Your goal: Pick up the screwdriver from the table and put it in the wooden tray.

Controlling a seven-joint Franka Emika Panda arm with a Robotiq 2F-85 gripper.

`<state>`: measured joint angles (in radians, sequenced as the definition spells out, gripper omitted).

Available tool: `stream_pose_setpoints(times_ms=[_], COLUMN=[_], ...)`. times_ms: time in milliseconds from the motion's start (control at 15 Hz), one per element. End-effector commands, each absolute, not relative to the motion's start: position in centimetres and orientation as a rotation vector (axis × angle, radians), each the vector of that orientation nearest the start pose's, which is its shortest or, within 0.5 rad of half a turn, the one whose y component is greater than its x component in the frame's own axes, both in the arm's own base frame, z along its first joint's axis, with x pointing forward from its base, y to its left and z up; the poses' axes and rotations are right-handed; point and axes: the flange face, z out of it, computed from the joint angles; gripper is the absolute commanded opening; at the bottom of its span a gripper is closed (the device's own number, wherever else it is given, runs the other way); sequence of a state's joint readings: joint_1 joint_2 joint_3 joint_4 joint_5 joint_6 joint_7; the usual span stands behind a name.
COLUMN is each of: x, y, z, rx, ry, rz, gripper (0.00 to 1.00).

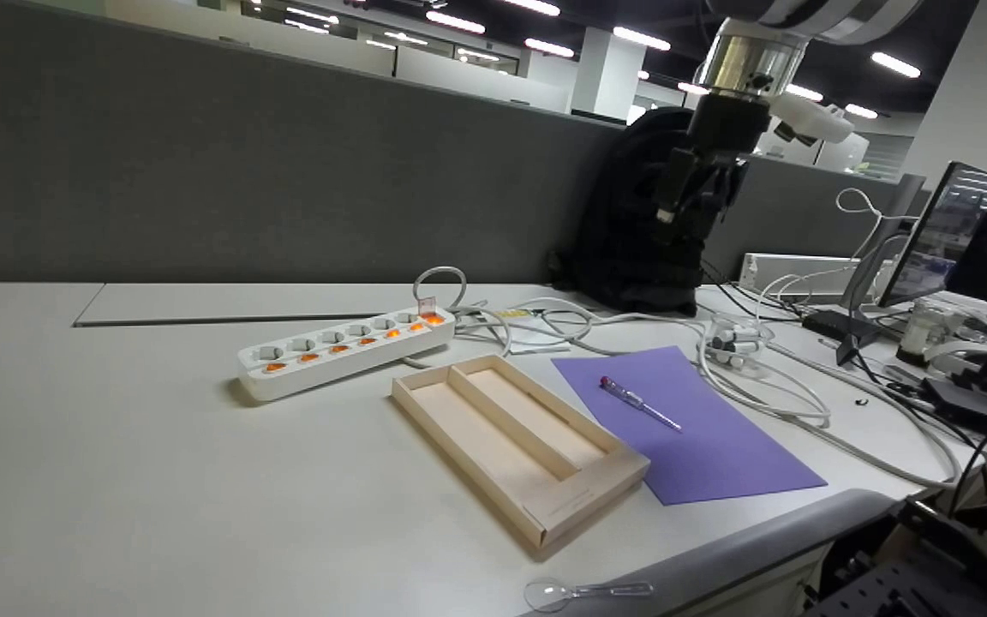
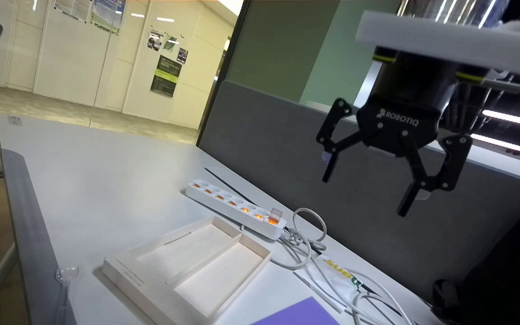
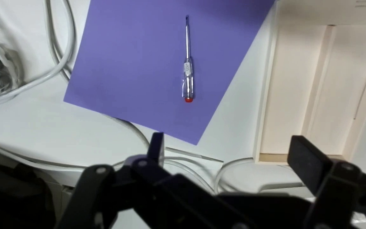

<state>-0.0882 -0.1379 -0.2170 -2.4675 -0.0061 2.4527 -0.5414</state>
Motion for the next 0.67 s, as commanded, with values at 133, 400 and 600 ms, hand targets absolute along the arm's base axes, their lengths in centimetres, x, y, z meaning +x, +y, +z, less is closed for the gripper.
stream_pose_setpoints(times_ms=[133,400,600], x=[47.6,48.3,47.5], y=[-14.7,-14.5,-14.2], z=[28.9,24.3,23.5], rx=[-3.198,-3.190,-3.176], ry=[-0.381,-0.445,-0.483], rz=[-0.070,0.094,0.109], gripper=[1.00,1.00,1.00])
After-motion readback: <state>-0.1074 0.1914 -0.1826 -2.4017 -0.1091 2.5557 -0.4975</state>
